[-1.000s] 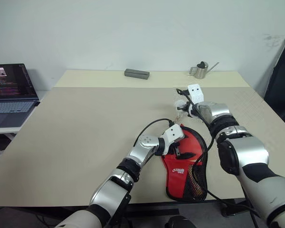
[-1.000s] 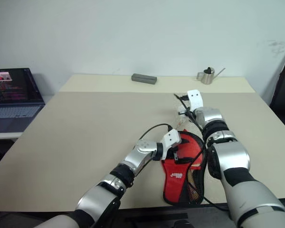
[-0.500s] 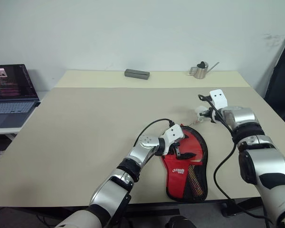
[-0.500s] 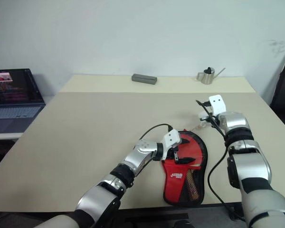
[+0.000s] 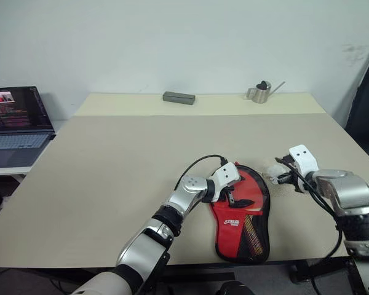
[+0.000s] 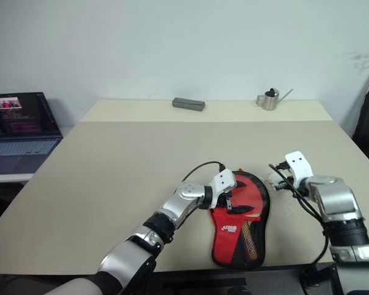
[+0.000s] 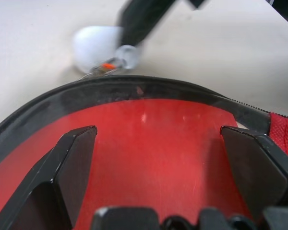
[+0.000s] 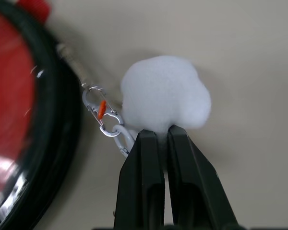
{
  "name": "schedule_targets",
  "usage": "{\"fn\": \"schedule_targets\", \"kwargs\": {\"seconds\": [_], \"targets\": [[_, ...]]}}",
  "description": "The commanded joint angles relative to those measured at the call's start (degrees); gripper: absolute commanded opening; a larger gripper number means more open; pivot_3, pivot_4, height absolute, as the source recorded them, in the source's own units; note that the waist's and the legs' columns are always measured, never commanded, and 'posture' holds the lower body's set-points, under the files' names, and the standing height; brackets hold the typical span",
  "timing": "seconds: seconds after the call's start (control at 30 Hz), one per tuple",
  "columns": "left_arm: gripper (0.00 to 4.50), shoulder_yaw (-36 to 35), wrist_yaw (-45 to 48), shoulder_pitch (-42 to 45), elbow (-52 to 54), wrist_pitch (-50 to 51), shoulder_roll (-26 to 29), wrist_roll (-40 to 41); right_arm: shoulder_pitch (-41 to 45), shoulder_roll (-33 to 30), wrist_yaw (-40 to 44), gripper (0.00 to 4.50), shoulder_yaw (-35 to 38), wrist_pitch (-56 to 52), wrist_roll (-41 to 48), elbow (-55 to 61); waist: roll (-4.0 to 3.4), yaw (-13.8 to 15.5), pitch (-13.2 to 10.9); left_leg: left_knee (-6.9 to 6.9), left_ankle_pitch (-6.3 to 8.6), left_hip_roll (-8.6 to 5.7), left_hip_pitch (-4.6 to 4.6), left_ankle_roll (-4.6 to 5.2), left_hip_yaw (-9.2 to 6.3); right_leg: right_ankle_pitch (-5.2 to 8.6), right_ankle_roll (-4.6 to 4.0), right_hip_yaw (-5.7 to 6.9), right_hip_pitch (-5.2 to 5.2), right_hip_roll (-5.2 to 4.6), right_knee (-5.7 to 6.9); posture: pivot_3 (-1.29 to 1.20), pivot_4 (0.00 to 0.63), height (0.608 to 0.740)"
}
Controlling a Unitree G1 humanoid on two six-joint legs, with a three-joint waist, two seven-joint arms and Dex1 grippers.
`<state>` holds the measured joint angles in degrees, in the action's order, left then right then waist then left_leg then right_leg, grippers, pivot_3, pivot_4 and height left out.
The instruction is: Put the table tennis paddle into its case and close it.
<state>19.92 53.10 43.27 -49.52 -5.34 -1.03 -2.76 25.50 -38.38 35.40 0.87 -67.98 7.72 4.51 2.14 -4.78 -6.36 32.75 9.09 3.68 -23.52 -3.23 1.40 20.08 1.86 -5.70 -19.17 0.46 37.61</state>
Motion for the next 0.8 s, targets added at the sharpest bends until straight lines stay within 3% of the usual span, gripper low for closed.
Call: {"fn": "schedule_targets", "kwargs": {"seconds": [0.03,0.8], "targets": [[4.5,4.27,-0.55,-6.73,-11.64,6.79,3.25,-6.22,-2.62,-3.07,2.09,0.03,1.24,-4.11,3.2,6.12,0.02,0.0,-0.01,0.0,0.01,0.01,0.0,-0.01,-0.02,0.0,0.0,0.0,0.0,-0.04,-0.02,0.0,0.15,0.74],[4.5,5.2,-0.62,-6.08,-12.5,6.82,1.36,-6.54,-25.35,-23.7,14.74,0.03,12.3,-7.76,19.87,24.78,0.15,0.85,0.02,-0.05,0.17,-0.14,-0.4,-0.08,-0.53,0.03,0.08,0.34,0.05,-0.33,-0.77,0.0,0.15,0.74]]}}
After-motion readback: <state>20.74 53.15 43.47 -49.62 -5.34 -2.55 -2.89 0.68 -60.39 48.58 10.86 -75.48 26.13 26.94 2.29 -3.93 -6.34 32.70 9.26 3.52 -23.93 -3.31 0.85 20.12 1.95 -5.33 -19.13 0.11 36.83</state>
